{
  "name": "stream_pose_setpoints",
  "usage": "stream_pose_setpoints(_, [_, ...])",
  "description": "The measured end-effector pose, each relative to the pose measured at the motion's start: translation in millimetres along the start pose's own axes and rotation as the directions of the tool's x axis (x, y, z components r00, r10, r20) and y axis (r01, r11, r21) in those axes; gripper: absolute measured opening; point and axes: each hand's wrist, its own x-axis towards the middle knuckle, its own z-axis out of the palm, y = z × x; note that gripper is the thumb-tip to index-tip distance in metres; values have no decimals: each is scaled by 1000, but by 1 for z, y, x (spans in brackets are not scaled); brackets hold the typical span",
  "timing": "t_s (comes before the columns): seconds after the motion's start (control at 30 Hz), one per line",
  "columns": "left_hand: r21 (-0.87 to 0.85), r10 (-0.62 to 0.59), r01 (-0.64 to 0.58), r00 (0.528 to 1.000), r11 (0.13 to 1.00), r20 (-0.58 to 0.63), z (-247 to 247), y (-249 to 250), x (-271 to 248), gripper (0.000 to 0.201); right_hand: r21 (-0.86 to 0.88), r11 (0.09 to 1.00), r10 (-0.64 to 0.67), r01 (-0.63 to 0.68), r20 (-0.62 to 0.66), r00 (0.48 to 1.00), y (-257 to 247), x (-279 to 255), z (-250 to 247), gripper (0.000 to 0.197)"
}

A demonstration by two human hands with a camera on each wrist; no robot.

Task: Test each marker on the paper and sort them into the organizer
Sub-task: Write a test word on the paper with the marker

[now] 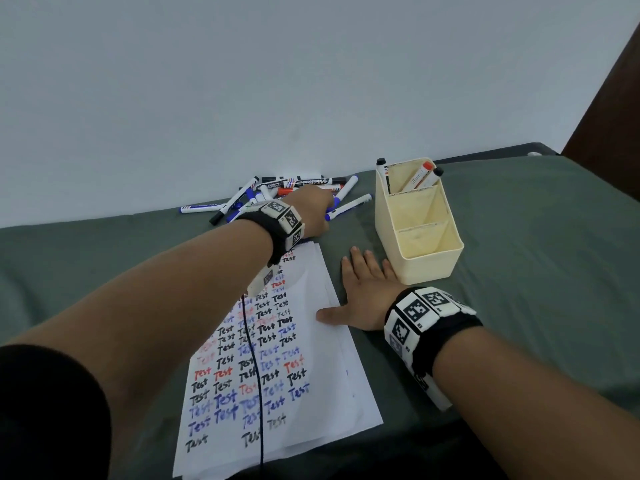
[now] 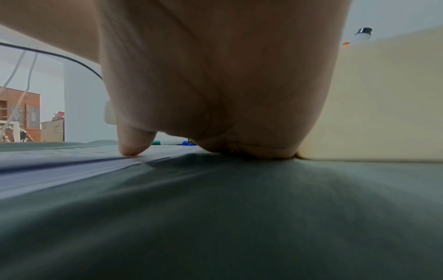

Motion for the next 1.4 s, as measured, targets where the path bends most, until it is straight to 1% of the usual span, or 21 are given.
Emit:
stream_pose_setpoints(0.13, [-56,68,-70,997,996,-43,-17,-20,-47,44,36,999,-21,22,-33,999,-1,-2,-6,113])
stream_pose_setpoints(0.2, [-44,90,-93,994,995,-57,-25,-30,-75,40,39,998,-44,48,-103,994,-3,-4,-13,100])
stream_pose_setpoints(0.23, [-28,95,-97,994,995,-60,-29,-36,-90,38,38,997,-59,66,-166,984,-4,-7,-18,89])
stream_pose_setpoints(0.27, [-16,102,-103,993,995,-55,-33,-41,-106,35,31,996,-75,86,-252,965,-5,-10,-22,75])
stream_pose_setpoints(0.3, [-13,112,-113,993,994,-48,-36,-47,-120,32,11,994,-94,104,-350,932,-7,-13,-27,62])
stream_pose_setpoints(0.37, [-38,126,-128,990,991,-57,-41,-59,-149,31,-55,987,-156,148,-512,845,-12,-20,-34,44])
stream_pose_setpoints(0.4, [-51,122,-126,990,991,-72,-43,-64,-162,33,-91,980,-198,178,-561,804,-15,-24,-36,41])
stream_pose_setpoints(0.47, [-74,119,-128,987,989,-112,-45,-71,-185,34,-151,955,-293,254,-602,743,-24,-30,-41,44])
stream_pose_setpoints(0.53, [-102,132,-147,981,984,-142,-46,-73,-204,35,-184,918,-390,352,-589,708,-37,-34,-50,47])
stream_pose_setpoints(0.57, [-111,135,-154,979,982,-155,-46,-72,-211,35,-184,899,-427,397,-563,707,-44,-36,-55,44])
stream_pose_setpoints(0.63, [-111,121,-143,975,983,-185,-45,-72,-223,32,-171,875,-473,452,-497,728,-60,-38,-66,32])
stream_pose_setpoints(0.7, [-111,79,-104,974,988,-210,-44,-73,-231,30,-187,869,-491,459,-446,748,-75,-40,-75,26])
stream_pose_setpoints(0.8, [-129,46,-81,965,988,-259,-41,-74,-235,25,-245,853,-521,461,-434,735,-87,-45,-83,22])
stream_pose_setpoints(0.87, [-105,41,-68,970,992,-240,-38,-74,-235,29,-282,840,-542,463,-424,726,-93,-47,-87,19])
stream_pose_setpoints(0.97, [-187,-47,16,985,982,-167,-28,-74,-237,28,-331,823,-565,461,-402,720,-99,-50,-92,20])
stream_pose_setpoints(1.03, [-222,-92,54,982,974,-166,-20,-76,-239,30,-383,807,-581,450,-377,721,-102,-52,-93,21])
stream_pose_setpoints(1.13, [-240,-99,51,976,969,-194,-16,-82,-241,34,-402,798,-585,450,-335,738,-103,-56,-95,23])
stream_pose_setpoints(1.27, [-287,-131,63,965,956,-225,-16,-92,-243,52,-375,804,-583,461,-345,736,-103,-58,-94,23])
stream_pose_setpoints(1.33, [-319,-185,108,957,942,-223,-12,-97,-247,65,-320,824,-563,469,-365,741,-100,-55,-92,21])
stream_pose_setpoints(1.37, [-355,-235,149,948,923,-214,-8,-101,-249,67,-284,837,-546,468,-375,749,-98,-53,-92,21])
stream_pose_setpoints(1.4, [-392,-289,194,937,899,-199,-4,-106,-251,65,-249,850,-527,465,-386,757,-94,-50,-91,20])
